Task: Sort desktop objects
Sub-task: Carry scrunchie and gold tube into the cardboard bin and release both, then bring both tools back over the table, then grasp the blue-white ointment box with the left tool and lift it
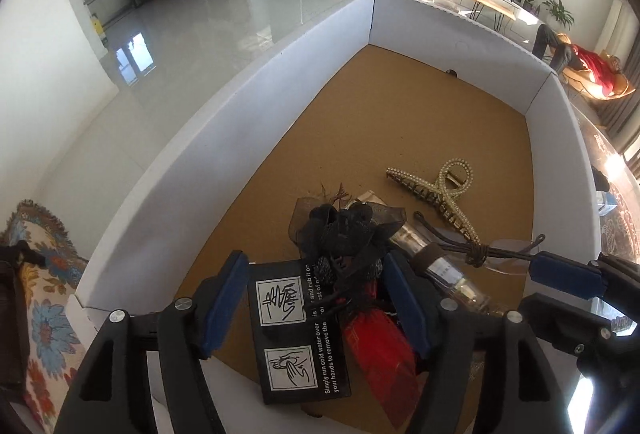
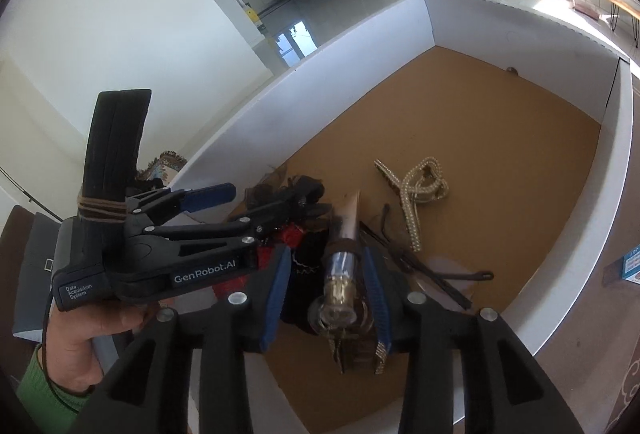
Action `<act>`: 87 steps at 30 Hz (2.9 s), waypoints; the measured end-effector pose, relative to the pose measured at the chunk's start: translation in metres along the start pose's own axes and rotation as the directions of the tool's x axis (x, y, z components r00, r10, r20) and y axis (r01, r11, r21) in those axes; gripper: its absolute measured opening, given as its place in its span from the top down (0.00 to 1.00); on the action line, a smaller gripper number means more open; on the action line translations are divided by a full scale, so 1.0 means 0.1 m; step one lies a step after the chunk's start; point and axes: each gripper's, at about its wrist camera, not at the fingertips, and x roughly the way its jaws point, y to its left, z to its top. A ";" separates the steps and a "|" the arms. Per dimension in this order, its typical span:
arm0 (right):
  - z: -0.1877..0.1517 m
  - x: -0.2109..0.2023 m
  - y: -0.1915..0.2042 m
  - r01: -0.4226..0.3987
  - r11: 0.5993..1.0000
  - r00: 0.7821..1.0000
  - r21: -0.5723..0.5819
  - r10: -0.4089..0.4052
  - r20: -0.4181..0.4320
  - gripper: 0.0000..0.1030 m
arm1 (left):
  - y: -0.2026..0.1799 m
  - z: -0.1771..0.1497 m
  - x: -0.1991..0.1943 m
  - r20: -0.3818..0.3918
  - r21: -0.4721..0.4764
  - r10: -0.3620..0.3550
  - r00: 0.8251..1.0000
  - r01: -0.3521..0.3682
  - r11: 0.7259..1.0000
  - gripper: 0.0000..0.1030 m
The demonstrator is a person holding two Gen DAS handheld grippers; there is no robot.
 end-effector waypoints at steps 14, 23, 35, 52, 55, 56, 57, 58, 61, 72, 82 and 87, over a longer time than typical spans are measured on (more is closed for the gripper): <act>-1.57 -1.74 -1.44 0.462 0.884 0.878 -0.072 -0.444 0.176 0.02 | -1.66 -0.66 -1.32 0.229 0.313 -0.393 0.891 0.314 0.896 0.01; -2.61 -2.30 -2.37 0.622 0.777 0.775 0.092 -0.628 0.069 0.02 | -3.03 -1.18 -0.39 0.000 0.389 -0.407 0.913 0.375 0.842 0.01; -2.74 -2.34 -2.50 0.591 0.795 0.795 0.135 -0.603 0.069 0.00 | -3.36 -1.44 0.03 0.026 0.491 -0.343 0.939 0.287 0.823 0.00; -2.75 -2.35 -2.50 0.593 0.793 0.793 0.136 -0.605 0.068 0.00 | -3.35 -1.44 0.02 0.027 0.491 -0.347 0.937 0.290 0.821 0.00; -2.75 -2.35 -2.50 0.594 0.793 0.793 0.136 -0.605 0.068 0.00 | -3.34 -1.44 0.02 0.022 0.493 -0.354 0.935 0.298 0.817 0.00; -2.75 -2.35 -2.50 0.594 0.793 0.793 0.136 -0.605 0.068 0.00 | -3.35 -1.44 0.02 0.020 0.495 -0.356 0.934 0.300 0.816 0.00; -2.75 -2.35 -2.49 0.594 0.793 0.793 0.136 -0.605 0.068 0.00 | -3.35 -1.44 0.02 0.019 0.496 -0.357 0.934 0.301 0.815 0.00; -2.75 -2.35 -2.50 0.594 0.793 0.793 0.136 -0.605 0.068 0.00 | -3.35 -1.44 0.02 0.018 0.497 -0.357 0.934 0.301 0.814 0.00; -2.75 -2.35 -2.50 0.594 0.793 0.793 0.136 -0.605 0.068 0.00 | -3.35 -1.44 0.02 0.018 0.497 -0.357 0.934 0.301 0.814 0.00; -2.75 -2.35 -2.50 0.594 0.793 0.793 0.136 -0.605 0.068 0.00 | -3.55 -1.10 0.06 0.017 0.634 -0.299 0.954 0.221 0.741 0.00; -2.74 -2.35 -2.50 0.594 0.793 0.793 0.136 -0.606 0.068 0.00 | -4.00 0.00 0.40 0.118 0.697 -0.197 0.973 0.060 0.715 0.00; -2.74 -2.34 -2.50 0.596 0.792 0.792 0.137 -0.607 0.068 0.00 | -4.20 -0.04 0.59 0.125 0.773 -0.179 0.976 0.017 0.634 0.01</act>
